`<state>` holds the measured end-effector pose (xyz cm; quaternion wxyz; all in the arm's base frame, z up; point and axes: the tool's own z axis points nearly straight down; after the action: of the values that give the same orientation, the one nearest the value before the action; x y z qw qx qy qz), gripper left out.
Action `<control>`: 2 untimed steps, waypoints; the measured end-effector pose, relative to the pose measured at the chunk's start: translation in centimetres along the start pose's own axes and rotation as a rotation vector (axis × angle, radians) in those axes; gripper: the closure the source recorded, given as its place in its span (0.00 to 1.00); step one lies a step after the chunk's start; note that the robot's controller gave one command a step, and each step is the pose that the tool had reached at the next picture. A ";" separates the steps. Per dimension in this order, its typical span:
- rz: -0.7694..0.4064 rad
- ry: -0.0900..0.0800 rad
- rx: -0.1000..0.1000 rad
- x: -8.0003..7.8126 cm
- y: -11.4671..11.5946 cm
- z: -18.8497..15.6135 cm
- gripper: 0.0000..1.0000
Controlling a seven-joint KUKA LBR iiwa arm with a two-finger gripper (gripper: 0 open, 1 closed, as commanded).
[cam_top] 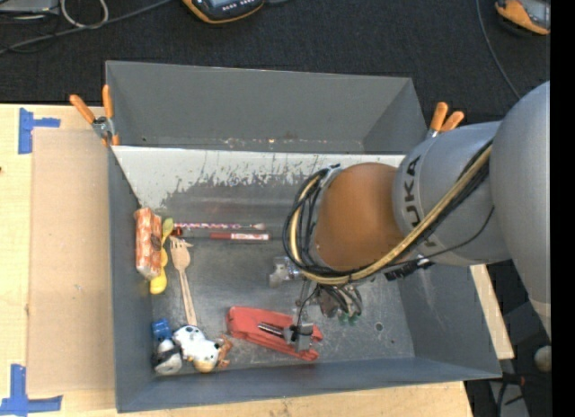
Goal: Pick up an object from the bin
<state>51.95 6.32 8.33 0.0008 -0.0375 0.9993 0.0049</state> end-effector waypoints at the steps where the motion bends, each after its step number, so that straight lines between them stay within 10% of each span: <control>1: -0.161 -0.012 -0.001 1.1 -0.1 0.7 0.00; 2: -0.082 -0.001 0.000 2.4 1.5 1.0 0.00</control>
Offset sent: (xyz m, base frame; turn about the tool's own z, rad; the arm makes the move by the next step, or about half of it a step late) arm -0.0292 0.0165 -0.0133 -0.0823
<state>49.43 7.65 7.32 0.0016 -0.0782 0.9969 0.0048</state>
